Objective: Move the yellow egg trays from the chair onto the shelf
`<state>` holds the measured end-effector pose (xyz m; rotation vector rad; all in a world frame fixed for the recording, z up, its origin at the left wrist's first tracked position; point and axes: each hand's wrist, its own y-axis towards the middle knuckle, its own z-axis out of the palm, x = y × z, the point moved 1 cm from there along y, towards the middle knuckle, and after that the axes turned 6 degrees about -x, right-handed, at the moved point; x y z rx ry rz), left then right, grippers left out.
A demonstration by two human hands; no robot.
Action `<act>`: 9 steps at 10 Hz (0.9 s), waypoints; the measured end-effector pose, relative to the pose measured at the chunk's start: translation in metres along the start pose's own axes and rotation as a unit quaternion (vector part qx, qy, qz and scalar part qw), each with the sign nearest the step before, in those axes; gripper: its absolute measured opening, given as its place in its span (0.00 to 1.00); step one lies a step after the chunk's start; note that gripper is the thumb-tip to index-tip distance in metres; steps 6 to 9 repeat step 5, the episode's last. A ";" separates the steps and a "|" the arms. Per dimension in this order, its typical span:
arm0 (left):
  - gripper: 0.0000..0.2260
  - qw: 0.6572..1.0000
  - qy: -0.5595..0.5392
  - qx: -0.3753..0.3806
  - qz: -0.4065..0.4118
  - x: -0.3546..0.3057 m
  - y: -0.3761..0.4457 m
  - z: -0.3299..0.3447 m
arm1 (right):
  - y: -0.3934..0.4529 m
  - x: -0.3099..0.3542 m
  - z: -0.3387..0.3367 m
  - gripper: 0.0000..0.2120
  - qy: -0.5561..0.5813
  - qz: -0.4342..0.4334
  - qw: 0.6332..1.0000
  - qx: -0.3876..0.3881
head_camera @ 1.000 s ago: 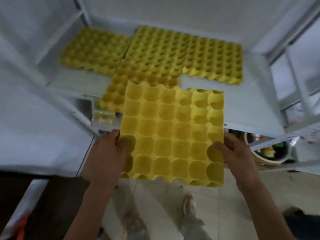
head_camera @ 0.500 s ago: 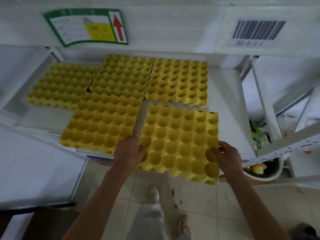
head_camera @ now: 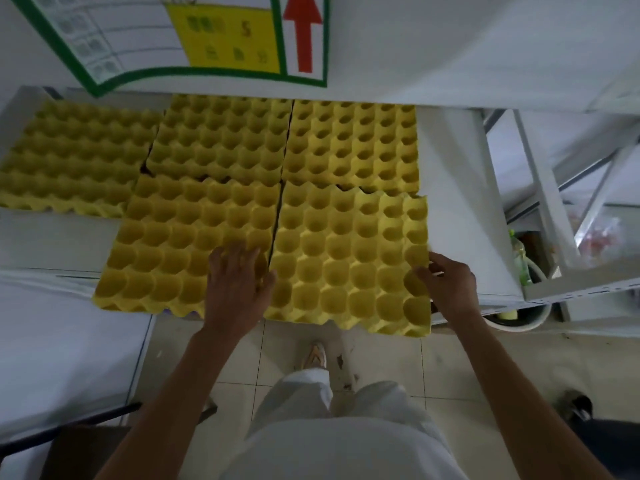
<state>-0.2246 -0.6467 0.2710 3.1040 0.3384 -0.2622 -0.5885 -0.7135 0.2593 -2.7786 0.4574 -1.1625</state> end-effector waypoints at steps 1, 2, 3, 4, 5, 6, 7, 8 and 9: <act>0.31 0.999 -0.017 0.033 -0.016 0.000 0.007 -0.001 | 0.001 0.000 0.000 0.08 -0.005 -0.011 1.000 0.001; 0.31 0.999 -0.002 0.034 0.007 0.000 0.009 -0.002 | 0.001 0.000 -0.001 0.07 -0.022 -0.028 0.999 0.008; 0.30 0.999 -0.032 0.012 -0.014 -0.006 0.003 -0.010 | -0.001 0.002 -0.002 0.12 -0.059 -0.030 0.998 0.008; 0.34 1.000 -0.027 0.001 -0.014 -0.014 -0.015 -0.020 | -0.011 0.009 -0.002 0.15 -0.104 -0.025 0.994 -0.015; 0.38 0.998 -0.017 -0.052 -0.006 -0.019 -0.044 -0.039 | -0.026 0.030 -0.002 0.26 -0.163 -0.087 0.982 -0.048; 0.38 0.998 -0.017 -0.052 -0.006 -0.019 -0.044 -0.039 | -0.026 0.030 -0.002 0.26 -0.163 -0.087 0.982 -0.048; 0.38 0.998 -0.017 -0.052 -0.006 -0.019 -0.044 -0.039 | -0.026 0.030 -0.002 0.26 -0.163 -0.087 0.982 -0.048; 0.38 0.998 -0.017 -0.052 -0.006 -0.019 -0.044 -0.039 | -0.026 0.030 -0.002 0.26 -0.163 -0.087 0.982 -0.048; 0.38 0.998 -0.017 -0.052 -0.006 -0.019 -0.044 -0.039 | -0.026 0.030 -0.002 0.26 -0.163 -0.087 0.982 -0.048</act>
